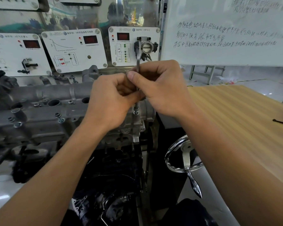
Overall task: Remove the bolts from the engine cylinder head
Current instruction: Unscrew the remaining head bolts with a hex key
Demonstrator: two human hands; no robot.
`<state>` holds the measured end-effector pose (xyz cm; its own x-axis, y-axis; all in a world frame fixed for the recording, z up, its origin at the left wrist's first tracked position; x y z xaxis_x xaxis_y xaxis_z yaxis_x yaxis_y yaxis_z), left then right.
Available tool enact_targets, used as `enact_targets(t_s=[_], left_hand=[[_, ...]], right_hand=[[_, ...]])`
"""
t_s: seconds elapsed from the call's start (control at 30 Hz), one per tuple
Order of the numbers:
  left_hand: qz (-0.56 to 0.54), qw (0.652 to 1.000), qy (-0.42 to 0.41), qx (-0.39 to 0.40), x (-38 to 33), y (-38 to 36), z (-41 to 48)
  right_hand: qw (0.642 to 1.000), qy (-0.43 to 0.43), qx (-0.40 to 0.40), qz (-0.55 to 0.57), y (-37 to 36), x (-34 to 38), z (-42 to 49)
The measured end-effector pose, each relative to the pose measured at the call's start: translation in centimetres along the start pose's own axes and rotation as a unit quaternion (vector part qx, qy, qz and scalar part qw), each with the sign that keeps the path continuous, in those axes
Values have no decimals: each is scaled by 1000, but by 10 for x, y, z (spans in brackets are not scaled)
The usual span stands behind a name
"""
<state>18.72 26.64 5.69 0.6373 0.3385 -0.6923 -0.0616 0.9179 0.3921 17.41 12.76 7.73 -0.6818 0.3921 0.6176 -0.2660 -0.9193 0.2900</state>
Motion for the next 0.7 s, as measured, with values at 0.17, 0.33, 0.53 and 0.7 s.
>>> enact_targets(t_s=[0.17,0.33,0.53,0.7], left_hand=[[-3,996,13,88,1,2,2],[6,1000,-11,27,-1,4,-1],[26,994,18,101,0,4,2],[18,999,-37,33,-9,3,3]], right_hand=[[1000,2,-3,7,0,2,2],[1000,-6,-7,-1,-2,3,3],[1000,-8,-5,-13,-1,6,1],[1000,-12,-5,-11,-1,8,2]])
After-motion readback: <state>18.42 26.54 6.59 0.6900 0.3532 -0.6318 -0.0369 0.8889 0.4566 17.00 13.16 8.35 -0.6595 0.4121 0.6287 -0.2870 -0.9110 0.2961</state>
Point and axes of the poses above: each hand's wrist, its own z-axis towards the middle knuckle, its own y-axis out of the back of the hand, x = y × z, the point moved 2 cm from there along z, towards the middle knuckle, and after that the axes turned 3 degrees about y, right-handed, at the moved point
